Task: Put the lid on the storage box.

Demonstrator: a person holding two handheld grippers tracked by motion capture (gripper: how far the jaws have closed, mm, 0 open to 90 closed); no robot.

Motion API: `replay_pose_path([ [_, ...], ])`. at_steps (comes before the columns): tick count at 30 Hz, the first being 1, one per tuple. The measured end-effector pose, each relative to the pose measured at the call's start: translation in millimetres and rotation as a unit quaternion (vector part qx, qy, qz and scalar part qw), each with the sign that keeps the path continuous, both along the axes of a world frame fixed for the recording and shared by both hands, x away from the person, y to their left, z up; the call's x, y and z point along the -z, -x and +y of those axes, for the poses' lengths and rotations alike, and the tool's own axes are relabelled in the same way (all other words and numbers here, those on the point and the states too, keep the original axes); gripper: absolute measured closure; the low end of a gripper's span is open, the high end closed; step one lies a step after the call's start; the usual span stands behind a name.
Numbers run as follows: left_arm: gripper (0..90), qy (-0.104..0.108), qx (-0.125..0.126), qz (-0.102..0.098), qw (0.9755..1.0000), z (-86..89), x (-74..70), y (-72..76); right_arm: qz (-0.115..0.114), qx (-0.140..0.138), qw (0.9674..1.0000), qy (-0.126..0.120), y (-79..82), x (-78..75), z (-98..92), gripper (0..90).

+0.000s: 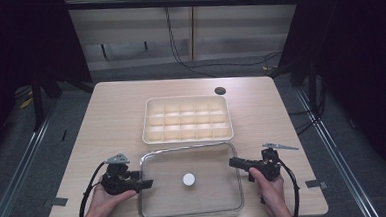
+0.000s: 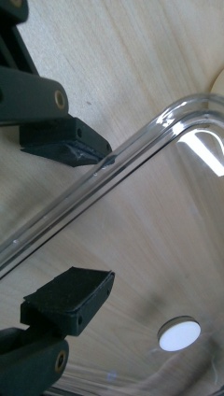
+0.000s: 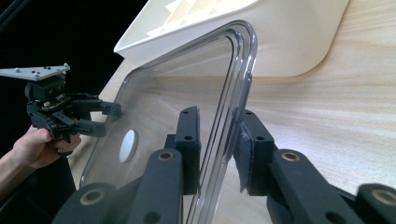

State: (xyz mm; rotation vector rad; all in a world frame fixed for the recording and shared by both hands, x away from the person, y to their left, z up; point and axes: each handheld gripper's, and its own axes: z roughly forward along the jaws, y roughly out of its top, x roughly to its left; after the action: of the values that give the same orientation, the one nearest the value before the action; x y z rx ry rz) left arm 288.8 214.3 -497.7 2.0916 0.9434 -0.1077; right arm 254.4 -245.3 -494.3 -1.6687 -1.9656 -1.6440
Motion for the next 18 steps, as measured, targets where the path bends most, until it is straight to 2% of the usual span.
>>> replay_pose_path([
  [4, 40.3, 0.004, 0.002, 0.003, 1.0, 1.3, -0.6, -0.5, 0.002, 0.001, 1.0, 0.001, -0.3, 0.6, 0.4, 72.2],
  [7, 46.8, 0.028, -0.006, -0.011, 0.9995, 5.3, -6.2, 1.3, 0.004, 0.007, 1.0, 0.006, -0.1, 0.3, -0.4, 72.0],
  [13, 51.2, 0.033, -0.012, -0.024, 0.9991, 7.4, -11.3, 2.7, -0.001, 0.008, 0.9999, 0.01, 0.7, -0.8, 0.2, 71.7],
  [18, 54.2, 0.039, -0.014, -0.026, 0.9988, 8.9, -14.4, 2.9, -0.004, 0.009, 0.9998, 0.017, 1.9, -2.8, 1.2, 70.7],
])
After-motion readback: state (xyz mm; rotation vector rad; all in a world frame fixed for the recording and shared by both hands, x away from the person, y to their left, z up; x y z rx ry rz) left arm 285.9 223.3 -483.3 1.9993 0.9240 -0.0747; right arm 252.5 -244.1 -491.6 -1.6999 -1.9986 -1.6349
